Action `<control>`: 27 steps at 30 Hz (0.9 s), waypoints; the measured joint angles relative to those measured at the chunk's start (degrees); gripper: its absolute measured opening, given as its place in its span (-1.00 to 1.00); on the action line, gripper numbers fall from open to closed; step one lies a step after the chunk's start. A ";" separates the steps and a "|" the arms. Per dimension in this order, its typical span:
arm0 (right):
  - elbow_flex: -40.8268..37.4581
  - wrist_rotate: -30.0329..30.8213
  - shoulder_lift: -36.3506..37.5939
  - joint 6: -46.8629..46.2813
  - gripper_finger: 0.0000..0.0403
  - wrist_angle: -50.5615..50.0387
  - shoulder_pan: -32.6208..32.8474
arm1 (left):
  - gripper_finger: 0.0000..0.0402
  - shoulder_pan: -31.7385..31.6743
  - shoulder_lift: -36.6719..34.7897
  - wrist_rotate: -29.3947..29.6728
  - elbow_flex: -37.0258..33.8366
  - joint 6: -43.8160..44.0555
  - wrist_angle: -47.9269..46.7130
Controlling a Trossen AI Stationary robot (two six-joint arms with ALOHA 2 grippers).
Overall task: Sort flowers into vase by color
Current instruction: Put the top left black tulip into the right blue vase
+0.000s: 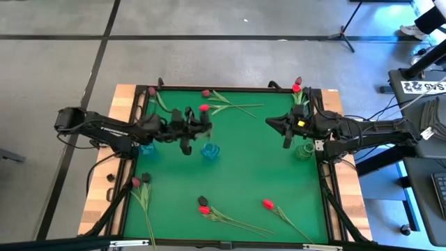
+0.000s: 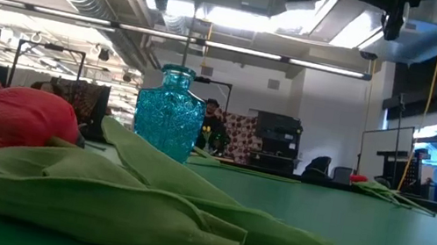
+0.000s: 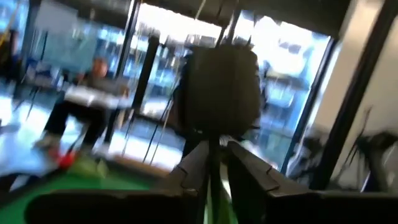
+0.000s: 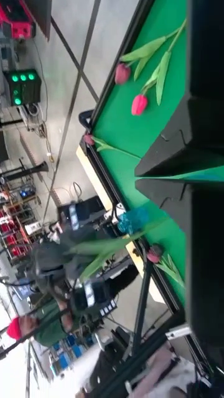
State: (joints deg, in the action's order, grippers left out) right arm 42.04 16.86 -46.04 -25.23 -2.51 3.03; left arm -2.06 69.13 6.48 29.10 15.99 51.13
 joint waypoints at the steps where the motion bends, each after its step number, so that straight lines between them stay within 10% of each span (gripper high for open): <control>1: 0.00 0.00 0.02 0.00 -0.83 -0.24 0.00 | -0.68 0.15 0.04 0.04 -0.02 0.19 -2.23; 14: 0.00 1.99 -0.02 7.88 -0.09 -1.42 -0.07 | -0.41 0.35 -17.05 3.62 -0.02 0.26 -30.68; 27: 0.00 2.00 0.00 7.56 0.20 -6.69 -0.07 | -0.41 2.53 -26.45 2.84 1.82 5.40 -48.76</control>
State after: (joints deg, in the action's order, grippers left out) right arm 42.04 18.86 -46.04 -17.67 -9.20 2.96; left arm 0.47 42.68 9.32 30.92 21.39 2.37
